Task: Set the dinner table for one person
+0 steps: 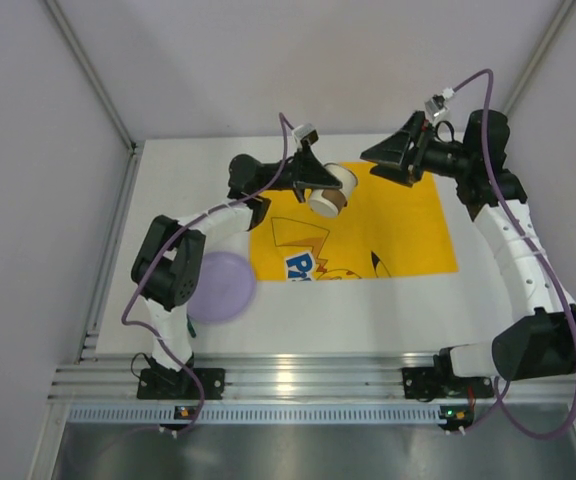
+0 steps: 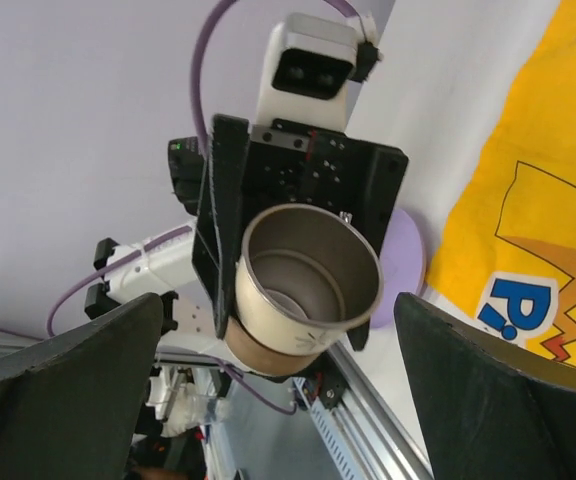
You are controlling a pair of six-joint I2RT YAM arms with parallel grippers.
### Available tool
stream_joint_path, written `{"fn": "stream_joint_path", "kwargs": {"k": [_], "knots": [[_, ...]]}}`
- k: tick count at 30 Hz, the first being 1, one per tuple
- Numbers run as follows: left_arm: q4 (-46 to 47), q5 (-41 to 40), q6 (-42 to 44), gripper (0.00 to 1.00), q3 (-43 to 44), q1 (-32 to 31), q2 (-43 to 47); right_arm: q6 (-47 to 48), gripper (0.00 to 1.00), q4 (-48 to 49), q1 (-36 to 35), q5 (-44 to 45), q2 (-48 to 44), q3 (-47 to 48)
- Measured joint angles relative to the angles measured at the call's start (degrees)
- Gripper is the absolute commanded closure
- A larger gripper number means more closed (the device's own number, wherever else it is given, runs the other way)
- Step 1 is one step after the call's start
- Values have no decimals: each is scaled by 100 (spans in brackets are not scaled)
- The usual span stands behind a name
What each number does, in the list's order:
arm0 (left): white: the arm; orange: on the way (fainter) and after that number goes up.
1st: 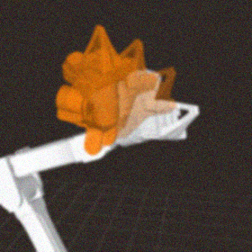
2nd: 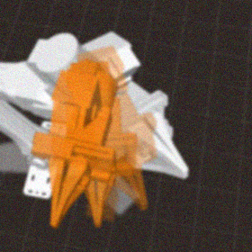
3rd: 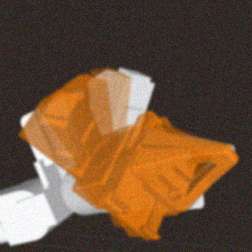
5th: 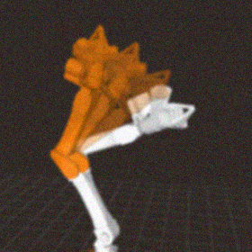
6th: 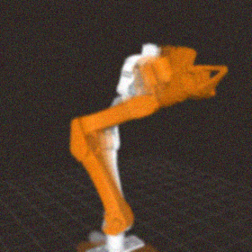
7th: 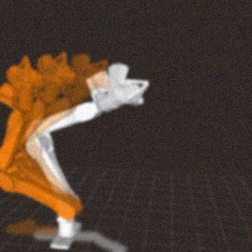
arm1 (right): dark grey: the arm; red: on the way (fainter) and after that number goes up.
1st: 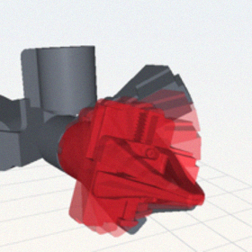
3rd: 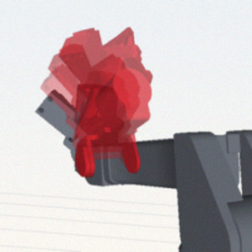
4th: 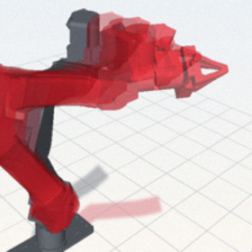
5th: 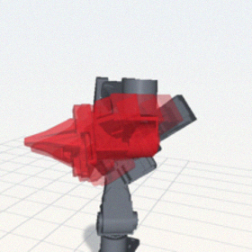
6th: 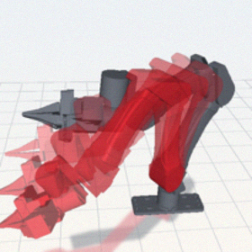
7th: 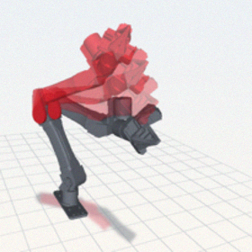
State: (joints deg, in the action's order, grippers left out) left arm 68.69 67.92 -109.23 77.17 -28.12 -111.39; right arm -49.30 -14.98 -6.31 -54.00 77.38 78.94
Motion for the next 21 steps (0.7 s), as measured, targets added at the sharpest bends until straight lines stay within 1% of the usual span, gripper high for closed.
{"fn": "stream_joint_path", "kwargs": {"k": [4, 7, 12, 14, 15, 17, 18, 20, 21], "knots": [[188, -116, -323, 100, -286, -280, 15, -122, 0, 153, -118, -52, 2, 4], [229, -232, -411, 100, -404, -437, 39, -201, 0, 254, -299, -72, -20, -15], [278, -501, -490, 100, -501, -531, 125, -380, 0, 483, -490, -164, -291, -358], [291, -588, -492, 100, -501, -529, 181, -494, 5, 595, -522, -210, -459, -551], [297, -595, -494, 100, -501, -529, 219, -540, 16, 651, -533, -234, -542, -627], [326, -586, -501, 100, -501, -533, 295, -645, 29, 756, -553, -249, -697, -732], [343, -581, -509, 100, -501, -542, 332, -682, 44, 817, -564, -254, -774, -780], [391, -575, -514, 100, -503, -577, 428, -750, 58, 885, -595, -258, -914, -874], [420, -570, -516, 100, -503, -610, 476, -778, 70, 922, -608, -260, -990, -931]]}}
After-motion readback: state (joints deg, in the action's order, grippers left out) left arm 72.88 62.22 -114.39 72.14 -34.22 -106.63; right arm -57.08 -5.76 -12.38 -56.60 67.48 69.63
